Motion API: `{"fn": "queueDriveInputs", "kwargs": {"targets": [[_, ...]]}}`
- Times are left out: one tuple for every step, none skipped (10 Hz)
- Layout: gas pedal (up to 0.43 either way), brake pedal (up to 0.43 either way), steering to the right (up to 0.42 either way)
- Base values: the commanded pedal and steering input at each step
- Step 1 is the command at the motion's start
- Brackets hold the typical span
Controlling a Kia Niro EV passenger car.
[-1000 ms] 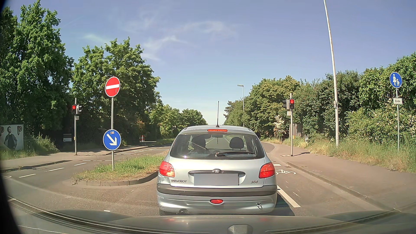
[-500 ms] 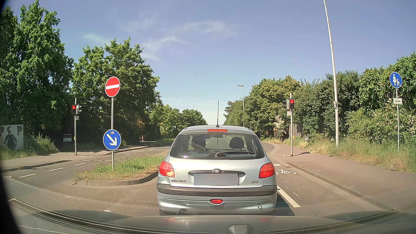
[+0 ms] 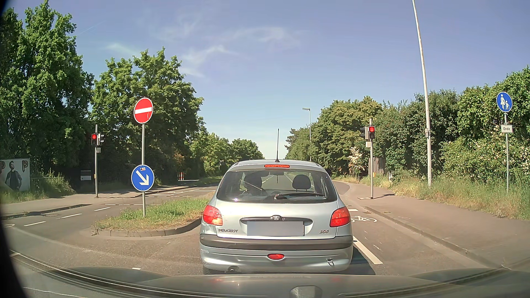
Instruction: Follow the waypoints while adhering to traffic rules and regulations
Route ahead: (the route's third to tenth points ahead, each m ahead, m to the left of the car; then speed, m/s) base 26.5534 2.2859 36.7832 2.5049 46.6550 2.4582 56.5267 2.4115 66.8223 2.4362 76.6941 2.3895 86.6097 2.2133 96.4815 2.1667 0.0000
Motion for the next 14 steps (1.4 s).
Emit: {"fn": "queueDriveInputs", "kwargs": {"targets": [[0.0, 0.238, 0.002], [0.0, 0.238, 0.001], [0.0, 0.238, 0.002], [0.0, 0.238, 0.001], [0.0, 0.238, 0.002], [0.0, 0.238, 0.001], [0.0, 0.238, 0.001], [0.0, 0.238, 0.001], [0.0, 0.238, 0.002], [0.0, 0.238, 0.002], [0.0, 0.238, 0.001], [0.0, 0.238, 0.001], [0.0, 0.238, 0.002], [0.0, 0.238, 0.001]]}}
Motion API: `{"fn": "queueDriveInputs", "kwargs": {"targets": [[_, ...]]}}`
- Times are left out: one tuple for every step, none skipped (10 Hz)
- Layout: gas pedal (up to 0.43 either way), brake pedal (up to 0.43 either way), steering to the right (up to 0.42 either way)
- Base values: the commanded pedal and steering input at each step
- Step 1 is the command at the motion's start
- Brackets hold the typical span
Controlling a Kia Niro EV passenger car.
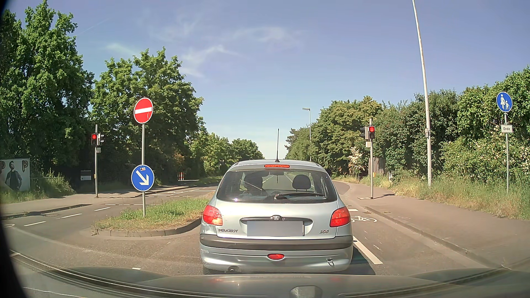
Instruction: Follow the waypoints while adhering to traffic rules and regulations
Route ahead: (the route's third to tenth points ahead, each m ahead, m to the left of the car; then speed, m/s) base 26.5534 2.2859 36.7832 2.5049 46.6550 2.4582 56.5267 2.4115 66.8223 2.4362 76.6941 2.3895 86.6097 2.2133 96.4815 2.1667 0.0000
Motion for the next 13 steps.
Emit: {"fn": "queueDriveInputs", "kwargs": {"targets": [[0.0, 0.244, 0.001], [0.0, 0.238, 0.002], [0.0, 0.238, 0.001], [0.0, 0.238, 0.001], [0.0, 0.244, 0.001], [0.0, 0.238, 0.002], [0.0, 0.238, 0.001], [0.0, 0.238, 0.001], [0.0, 0.238, 0.001], [0.0, 0.238, 0.001], [0.0, 0.238, 0.001], [0.0, 0.238, 0.001], [0.0, 0.238, 0.001]]}}
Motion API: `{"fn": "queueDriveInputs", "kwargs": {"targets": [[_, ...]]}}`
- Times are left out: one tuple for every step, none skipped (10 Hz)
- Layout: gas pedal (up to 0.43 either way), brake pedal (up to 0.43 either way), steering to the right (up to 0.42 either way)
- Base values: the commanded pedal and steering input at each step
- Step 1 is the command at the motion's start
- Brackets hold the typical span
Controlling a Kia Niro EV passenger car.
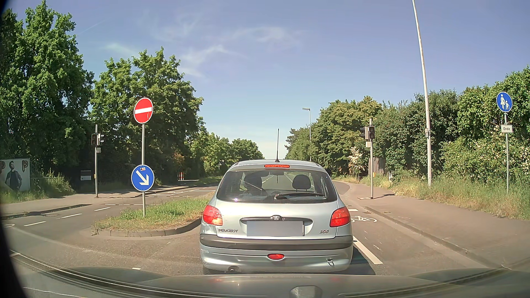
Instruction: Follow the waypoints while adhering to traffic rules and regulations
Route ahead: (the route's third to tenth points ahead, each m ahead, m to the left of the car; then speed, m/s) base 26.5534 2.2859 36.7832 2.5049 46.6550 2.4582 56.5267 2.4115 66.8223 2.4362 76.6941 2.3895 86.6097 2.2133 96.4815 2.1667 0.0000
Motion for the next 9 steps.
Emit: {"fn": "queueDriveInputs", "kwargs": {"targets": [[0.0, 0.238, 0.001], [0.0, 0.238, 0.002], [0.0, 0.238, 0.001], [0.0, 0.238, 0.001], [0.0, 0.238, 0.002], [0.0, 0.238, 0.002], [0.0, 0.238, 0.001], [0.0, 0.22, 0.001], [0.0, 0.146, 0.002]]}}
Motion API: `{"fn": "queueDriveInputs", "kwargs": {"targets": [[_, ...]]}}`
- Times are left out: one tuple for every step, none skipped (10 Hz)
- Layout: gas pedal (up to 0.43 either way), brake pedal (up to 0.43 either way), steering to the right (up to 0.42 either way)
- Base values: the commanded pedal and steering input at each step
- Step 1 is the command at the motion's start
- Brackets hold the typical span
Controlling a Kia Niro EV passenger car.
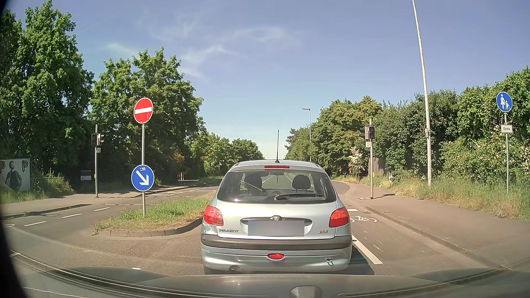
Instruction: Follow the waypoints while adhering to traffic rules and regulations
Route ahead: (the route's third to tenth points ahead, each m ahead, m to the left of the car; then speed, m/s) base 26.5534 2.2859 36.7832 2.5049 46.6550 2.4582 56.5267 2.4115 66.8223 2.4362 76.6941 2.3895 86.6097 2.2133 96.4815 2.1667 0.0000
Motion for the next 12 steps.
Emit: {"fn": "queueDriveInputs", "kwargs": {"targets": [[0.0, 0.061, 0.001], [0.0, 0.03, 0.001], [0.0, 0.037, 0.001], [0.0, 0.03, 0.002], [0.0, 0.037, 0.001], [0.0, 0.03, 0.0], [0.0, 0.03, -0.007], [0.079, 0.03, -0.014], [0.118, 0.03, -0.019], [0.15, 0.03, -0.02], [0.189, 0.03, -0.02], [0.228, 0.03, -0.02]]}}
